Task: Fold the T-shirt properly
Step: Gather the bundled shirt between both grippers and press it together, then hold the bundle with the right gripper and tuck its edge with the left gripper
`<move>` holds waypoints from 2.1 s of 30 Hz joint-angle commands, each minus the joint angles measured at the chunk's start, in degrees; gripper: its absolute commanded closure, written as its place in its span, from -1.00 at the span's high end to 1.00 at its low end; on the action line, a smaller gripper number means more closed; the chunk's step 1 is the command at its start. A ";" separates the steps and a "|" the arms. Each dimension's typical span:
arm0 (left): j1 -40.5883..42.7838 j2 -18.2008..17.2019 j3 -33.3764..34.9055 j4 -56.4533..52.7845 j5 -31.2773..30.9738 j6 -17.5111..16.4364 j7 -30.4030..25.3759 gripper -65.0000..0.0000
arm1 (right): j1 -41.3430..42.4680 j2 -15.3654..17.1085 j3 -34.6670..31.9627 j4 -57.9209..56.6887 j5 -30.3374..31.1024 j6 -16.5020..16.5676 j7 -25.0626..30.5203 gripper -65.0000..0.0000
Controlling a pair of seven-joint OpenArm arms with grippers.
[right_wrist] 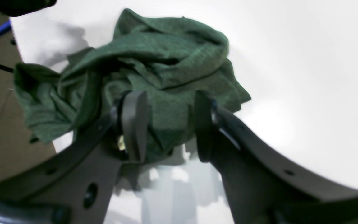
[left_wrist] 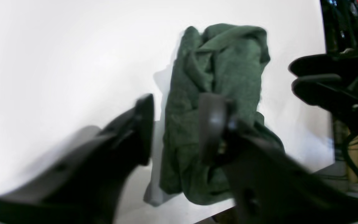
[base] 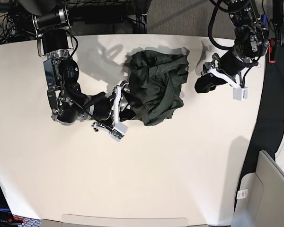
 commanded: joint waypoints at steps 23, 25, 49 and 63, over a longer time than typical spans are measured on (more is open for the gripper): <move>-2.81 0.66 21.88 7.08 -1.60 -0.57 0.49 -1.00 | 2.42 -8.86 -0.97 -7.93 -20.55 0.32 2.18 -0.87; -3.33 1.63 22.50 7.08 -1.60 -0.57 0.49 -1.00 | 2.51 -9.91 -0.79 -7.93 -22.74 0.32 2.18 -0.87; -7.91 -7.42 25.31 -7.95 -1.16 -0.31 -6.19 -1.00 | 2.51 -11.93 -0.61 -7.66 -26.26 0.32 2.18 -0.87; -7.99 -9.97 25.31 -13.84 -1.16 -0.22 -9.53 -1.00 | 2.24 -12.11 -0.61 -7.75 -26.17 0.32 2.01 -0.87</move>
